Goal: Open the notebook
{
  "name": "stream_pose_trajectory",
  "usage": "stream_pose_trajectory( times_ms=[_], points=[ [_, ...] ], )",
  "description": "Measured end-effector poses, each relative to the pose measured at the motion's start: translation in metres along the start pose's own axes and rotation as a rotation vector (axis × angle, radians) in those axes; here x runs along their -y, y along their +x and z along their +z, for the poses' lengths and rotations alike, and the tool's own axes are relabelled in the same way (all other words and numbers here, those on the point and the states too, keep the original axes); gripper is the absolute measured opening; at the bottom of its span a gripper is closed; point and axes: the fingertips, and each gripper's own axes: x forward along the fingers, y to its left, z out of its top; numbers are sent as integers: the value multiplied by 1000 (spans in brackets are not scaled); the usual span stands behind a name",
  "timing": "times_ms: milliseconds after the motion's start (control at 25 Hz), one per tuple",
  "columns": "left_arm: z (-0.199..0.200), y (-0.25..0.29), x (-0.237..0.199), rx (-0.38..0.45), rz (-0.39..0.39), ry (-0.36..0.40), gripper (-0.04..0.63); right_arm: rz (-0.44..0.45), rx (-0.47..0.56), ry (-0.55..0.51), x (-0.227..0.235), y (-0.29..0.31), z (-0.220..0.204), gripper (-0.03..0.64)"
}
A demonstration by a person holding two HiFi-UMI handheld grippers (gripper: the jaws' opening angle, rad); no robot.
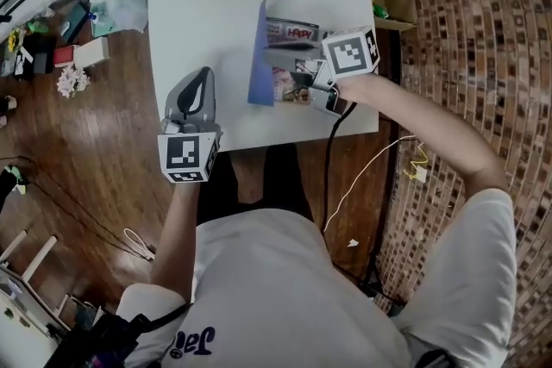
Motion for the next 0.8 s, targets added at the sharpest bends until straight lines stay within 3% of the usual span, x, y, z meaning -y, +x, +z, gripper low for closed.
stream_pose_trajectory(
  times_ms=[360, 560, 800],
  points=[
    [-18, -38, -66, -16, 57, -26, 16, -19, -97, -7, -4, 98, 6, 80],
    [-26, -53, -102, -22, 98, -41, 15, -147, -167, -28, 23, 153, -4, 109],
    [-31, -58, -123, -20, 118, -48, 16, -274, -247, -70, 55, 194, -23, 91]
  ],
)
